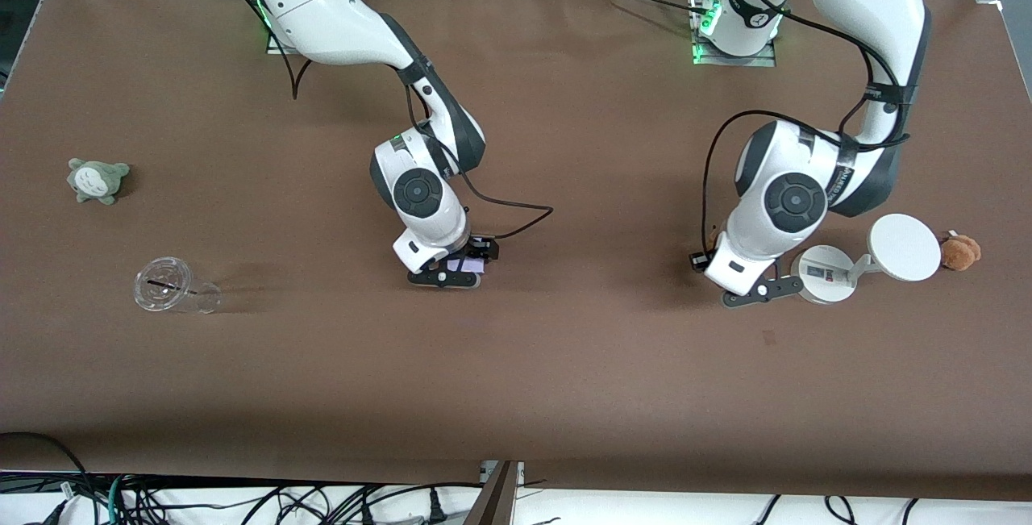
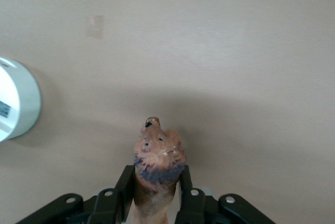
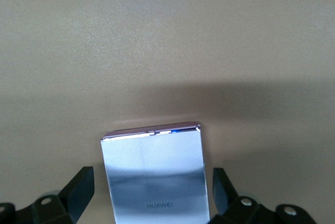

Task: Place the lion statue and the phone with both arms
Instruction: 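Lower the lion by the lamp while the right gripper carries the phone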

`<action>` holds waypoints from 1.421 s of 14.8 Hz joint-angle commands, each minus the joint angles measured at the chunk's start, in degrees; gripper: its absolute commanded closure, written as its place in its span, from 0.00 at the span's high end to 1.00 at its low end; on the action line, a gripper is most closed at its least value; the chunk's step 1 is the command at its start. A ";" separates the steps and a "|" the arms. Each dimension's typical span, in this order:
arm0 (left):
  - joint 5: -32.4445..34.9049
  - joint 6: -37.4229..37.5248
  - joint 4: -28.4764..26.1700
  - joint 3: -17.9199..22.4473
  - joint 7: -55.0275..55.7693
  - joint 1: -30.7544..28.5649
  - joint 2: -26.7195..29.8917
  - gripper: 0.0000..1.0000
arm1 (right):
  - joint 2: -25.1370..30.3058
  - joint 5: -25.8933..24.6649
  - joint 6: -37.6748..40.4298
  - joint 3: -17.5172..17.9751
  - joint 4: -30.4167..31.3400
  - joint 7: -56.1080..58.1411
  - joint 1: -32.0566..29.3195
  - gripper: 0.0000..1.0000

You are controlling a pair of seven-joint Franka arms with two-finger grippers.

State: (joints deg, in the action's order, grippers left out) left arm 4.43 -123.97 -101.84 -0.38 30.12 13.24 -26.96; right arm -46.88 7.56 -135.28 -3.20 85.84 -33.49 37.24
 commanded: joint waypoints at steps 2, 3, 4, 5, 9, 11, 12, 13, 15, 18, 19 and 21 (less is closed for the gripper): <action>-0.30 -1.09 -3.54 -1.55 -7.25 -5.76 3.67 0.00 | -1.29 -0.09 -1.83 -0.41 -0.32 0.09 0.55 1.00; -0.30 -1.18 -3.54 -1.55 -9.18 -7.08 3.50 0.00 | -1.55 -0.09 -2.35 -0.41 -0.23 0.09 0.55 1.00; -0.30 -1.62 -3.54 -1.55 -12.07 -8.14 3.15 0.00 | -1.64 -0.09 -2.62 -0.41 -0.23 0.00 0.64 1.00; -0.30 -2.58 -3.62 -1.55 -15.50 -9.10 2.71 0.00 | -1.81 -0.09 -2.71 -0.41 -0.32 0.09 0.55 0.88; -1.79 -6.53 -3.89 -1.82 -20.98 -11.22 0.60 0.00 | -1.82 -0.09 -2.80 -0.41 -0.49 0.87 0.55 0.31; -1.71 -7.24 -3.98 -1.82 -21.94 -11.22 -0.36 0.00 | -1.29 0.00 -2.71 -0.67 -0.84 2.10 -0.06 0.31; -1.80 -9.25 -3.98 -1.82 -22.47 -11.22 -1.50 0.00 | -0.94 0.00 -2.28 -0.84 -0.93 2.72 -0.76 0.31; -1.71 -11.44 -4.32 -1.82 -22.65 -11.31 -2.47 0.00 | -0.59 0.26 -2.27 -0.85 -0.93 3.94 -2.07 0.31; -1.71 -13.57 -5.12 -1.82 -22.74 -11.31 -3.18 0.00 | 0.20 0.26 -2.10 -0.85 -0.93 7.63 -5.67 0.31; -1.36 -15.67 -5.21 -1.73 -25.19 -11.75 -4.15 0.00 | 0.73 0.35 0.62 -0.93 -0.93 17.81 -11.29 0.31; -1.36 -16.12 -5.21 -1.82 -25.29 -12.36 -4.41 0.00 | 0.99 0.26 1.93 -0.93 -0.85 20.37 -13.58 0.31; -1.36 -16.30 -5.12 -1.73 -25.37 -12.37 -4.94 0.00 | 1.44 -0.09 3.79 -1.37 -0.85 26.16 -17.45 0.31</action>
State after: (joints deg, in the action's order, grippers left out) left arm 3.81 -139.29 -106.56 -1.69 7.08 1.80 -31.79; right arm -47.14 7.52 -134.12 -5.18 84.46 -13.13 23.71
